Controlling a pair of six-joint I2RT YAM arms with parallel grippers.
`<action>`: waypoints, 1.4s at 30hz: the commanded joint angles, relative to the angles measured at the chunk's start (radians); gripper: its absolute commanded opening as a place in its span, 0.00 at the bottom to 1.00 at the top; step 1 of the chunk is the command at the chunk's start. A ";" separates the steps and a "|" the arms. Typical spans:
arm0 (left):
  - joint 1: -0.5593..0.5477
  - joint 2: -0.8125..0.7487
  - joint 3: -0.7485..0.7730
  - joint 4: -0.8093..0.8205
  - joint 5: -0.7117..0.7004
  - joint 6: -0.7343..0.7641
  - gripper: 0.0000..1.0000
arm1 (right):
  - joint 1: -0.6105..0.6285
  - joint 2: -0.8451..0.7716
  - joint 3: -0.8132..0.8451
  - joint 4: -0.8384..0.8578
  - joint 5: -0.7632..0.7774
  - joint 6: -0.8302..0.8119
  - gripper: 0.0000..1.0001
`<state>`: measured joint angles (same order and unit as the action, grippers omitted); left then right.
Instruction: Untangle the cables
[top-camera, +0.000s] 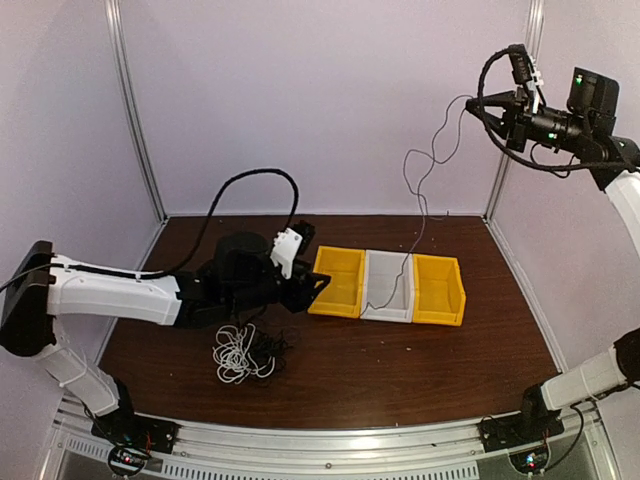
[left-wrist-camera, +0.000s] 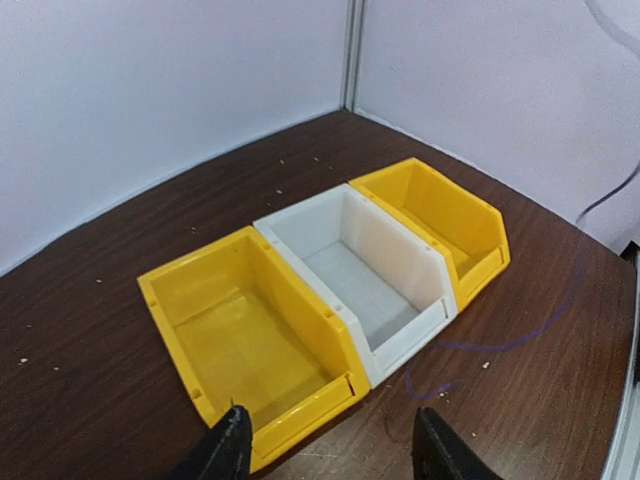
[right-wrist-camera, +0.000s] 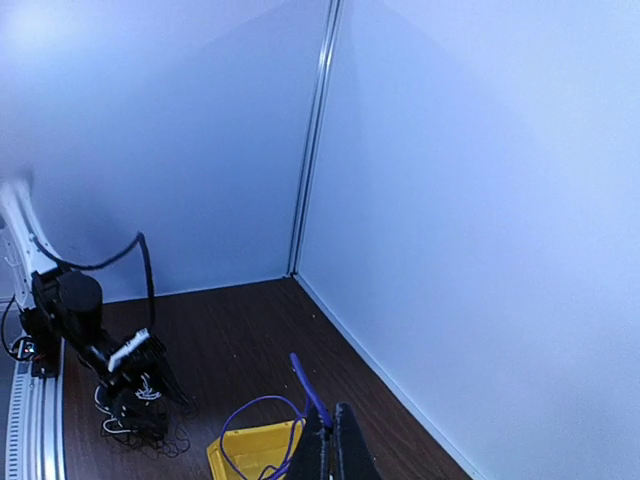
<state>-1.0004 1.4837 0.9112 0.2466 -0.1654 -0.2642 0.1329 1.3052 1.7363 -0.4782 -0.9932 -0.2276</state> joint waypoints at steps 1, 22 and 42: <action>-0.024 0.167 0.072 0.327 0.200 0.019 0.58 | -0.001 -0.007 0.025 0.121 -0.136 0.143 0.00; -0.085 0.161 -0.028 0.457 0.215 -0.045 0.60 | -0.001 -0.051 -0.080 0.088 -0.095 0.090 0.00; 0.151 -0.357 -0.013 -0.413 -0.266 -0.074 0.83 | 0.001 0.168 0.229 0.215 -0.003 0.207 0.00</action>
<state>-1.0176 1.0874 0.7258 0.0719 -0.3653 -0.3729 0.1329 1.4593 1.9171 -0.3344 -0.9943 -0.0723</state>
